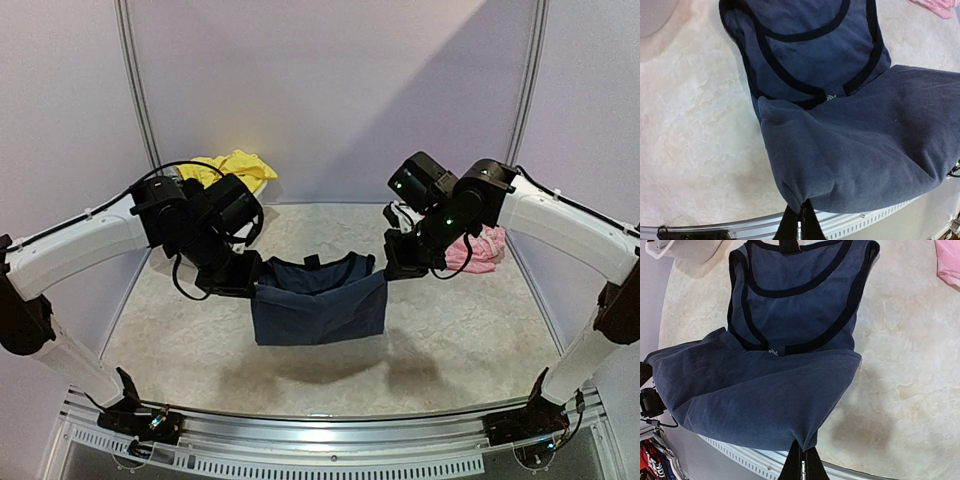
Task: Fold and stack the mixed laundry pile
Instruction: Fold the 2/3-rectangle-folded tank top at the center of the board, then move the square-folded tank top to the center of the board, then pick up the square-folded tank top from the center of the board.
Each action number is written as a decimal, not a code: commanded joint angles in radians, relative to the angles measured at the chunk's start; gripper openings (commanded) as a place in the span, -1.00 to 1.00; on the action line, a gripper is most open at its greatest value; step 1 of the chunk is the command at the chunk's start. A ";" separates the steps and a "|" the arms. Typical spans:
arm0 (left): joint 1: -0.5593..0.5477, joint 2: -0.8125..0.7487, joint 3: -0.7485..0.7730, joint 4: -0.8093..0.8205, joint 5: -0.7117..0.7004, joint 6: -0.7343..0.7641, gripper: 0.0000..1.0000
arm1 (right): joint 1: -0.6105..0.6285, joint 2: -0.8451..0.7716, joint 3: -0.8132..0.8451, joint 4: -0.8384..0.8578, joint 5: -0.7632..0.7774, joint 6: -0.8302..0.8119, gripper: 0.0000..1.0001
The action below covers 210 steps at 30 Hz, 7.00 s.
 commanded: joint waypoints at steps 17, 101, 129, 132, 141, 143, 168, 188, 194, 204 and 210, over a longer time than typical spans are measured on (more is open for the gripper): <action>0.230 0.271 0.298 -0.091 0.047 0.248 -1.00 | -0.187 0.324 0.393 -0.087 -0.048 -0.200 -1.00; 0.410 0.670 0.680 0.051 0.163 0.258 0.75 | -0.366 0.610 0.494 0.276 -0.369 -0.225 0.38; 0.274 0.477 -0.121 0.384 0.238 0.230 -0.03 | -0.213 0.564 -0.040 0.302 -0.298 -0.138 -0.65; 0.250 0.452 -0.175 0.407 0.227 0.221 -0.04 | -0.173 0.537 -0.097 0.302 -0.267 -0.135 -0.65; 0.174 0.323 -0.360 0.413 0.158 0.187 -0.07 | -0.133 0.365 -0.390 0.367 -0.221 -0.051 -0.66; 0.151 0.289 -0.408 0.417 0.147 0.172 -0.07 | -0.121 0.326 -0.436 0.372 -0.220 -0.043 -0.66; -0.015 -0.052 -0.274 0.097 -0.136 0.165 0.43 | -0.141 0.018 -0.377 0.317 -0.242 -0.034 0.49; -0.401 0.792 0.682 -0.142 -0.260 0.739 0.29 | -0.627 -0.254 -0.598 0.164 -0.235 -0.040 0.73; -0.414 0.917 0.767 -0.149 -0.313 0.735 0.11 | -0.652 -0.354 -0.636 0.097 -0.232 -0.047 0.73; -0.447 0.993 0.770 -0.109 -0.348 0.780 0.02 | -0.653 -0.417 -0.628 0.020 -0.228 -0.047 0.73; -0.457 1.032 0.788 -0.087 -0.398 0.808 -0.04 | -0.654 -0.413 -0.583 -0.014 -0.220 -0.055 0.73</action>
